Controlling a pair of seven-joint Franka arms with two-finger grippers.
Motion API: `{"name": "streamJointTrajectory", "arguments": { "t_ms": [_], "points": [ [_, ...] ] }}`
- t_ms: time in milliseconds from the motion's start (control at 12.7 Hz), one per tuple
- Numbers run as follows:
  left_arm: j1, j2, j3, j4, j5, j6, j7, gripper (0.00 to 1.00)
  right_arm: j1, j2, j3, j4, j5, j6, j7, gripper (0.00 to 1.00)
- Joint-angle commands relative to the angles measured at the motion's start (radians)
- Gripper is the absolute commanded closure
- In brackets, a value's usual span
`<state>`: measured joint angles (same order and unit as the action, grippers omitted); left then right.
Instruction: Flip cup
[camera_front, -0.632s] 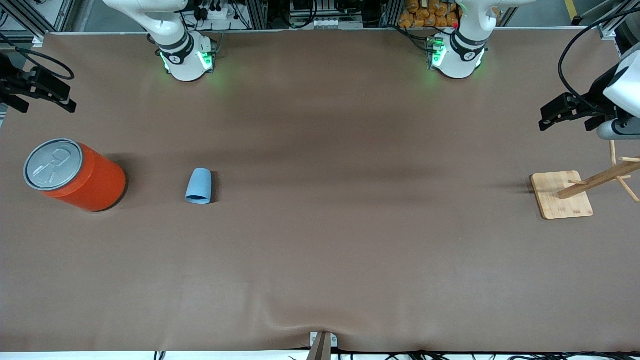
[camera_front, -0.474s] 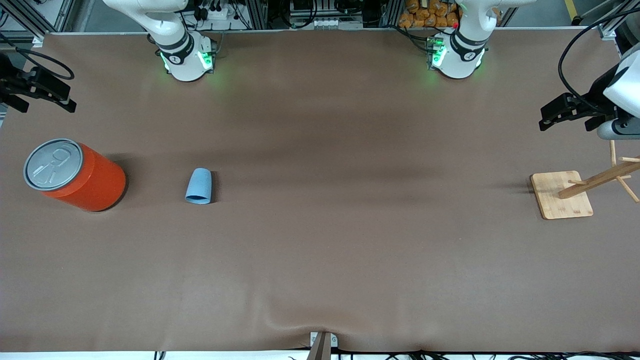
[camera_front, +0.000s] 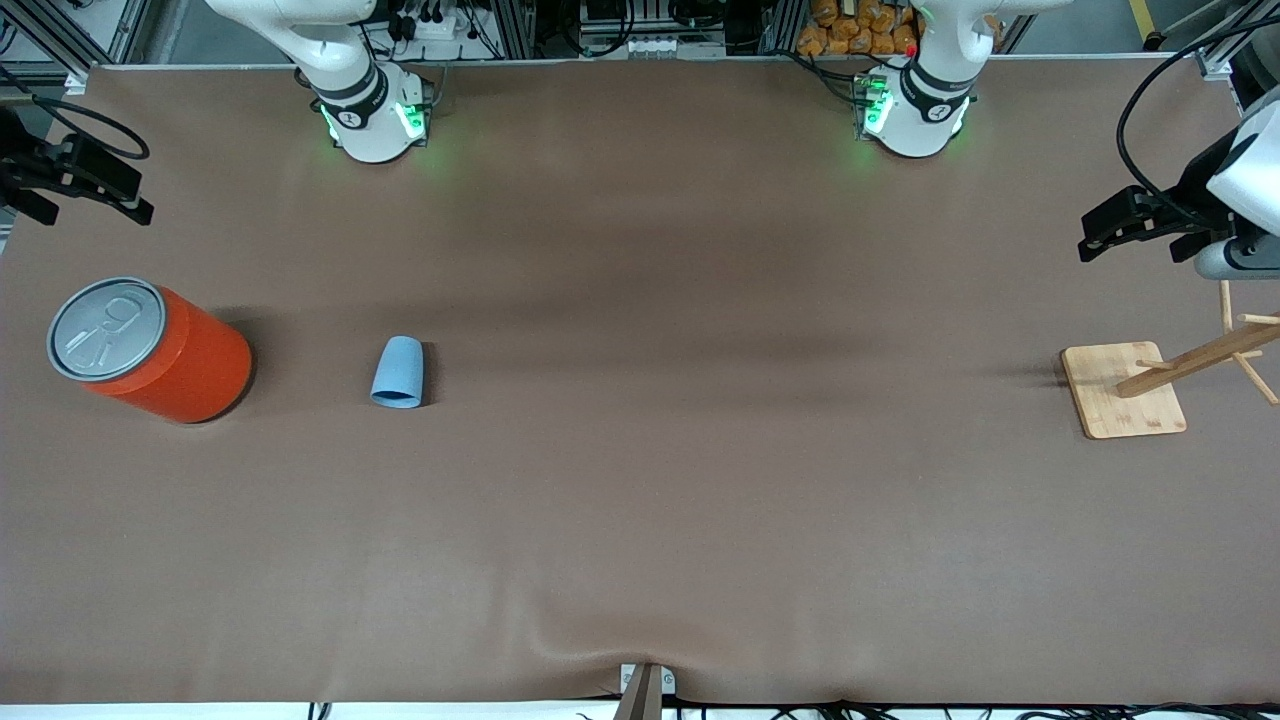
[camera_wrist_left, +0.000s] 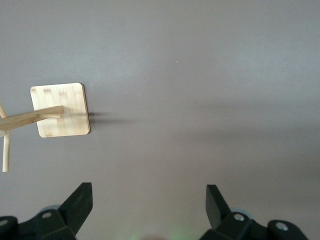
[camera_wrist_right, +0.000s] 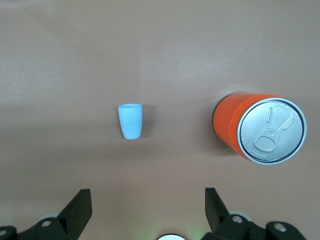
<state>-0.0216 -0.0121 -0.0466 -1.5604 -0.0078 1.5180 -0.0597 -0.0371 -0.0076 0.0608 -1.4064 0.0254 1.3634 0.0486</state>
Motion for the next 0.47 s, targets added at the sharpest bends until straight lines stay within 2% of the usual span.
{"name": "streamJointTrajectory", "arguments": {
  "t_ms": [0,79,237,395],
  "points": [
    [0.008,0.000,-0.006,0.008,0.008,-0.010,-0.003,0.00,-0.001,0.063,0.016,0.020,-0.011,-0.010,-0.013,0.00],
    [0.006,0.000,-0.006,0.008,0.008,-0.010,-0.003,0.00,0.002,0.072,0.016,0.018,-0.019,-0.004,-0.015,0.00],
    [0.006,0.000,-0.007,0.010,0.008,-0.010,-0.003,0.00,0.000,0.171,0.014,0.023,-0.012,-0.009,-0.018,0.00],
    [0.008,0.000,-0.006,0.008,0.009,-0.012,-0.003,0.00,0.008,0.207,0.014,0.017,-0.004,0.000,-0.016,0.00]
  ]
}}
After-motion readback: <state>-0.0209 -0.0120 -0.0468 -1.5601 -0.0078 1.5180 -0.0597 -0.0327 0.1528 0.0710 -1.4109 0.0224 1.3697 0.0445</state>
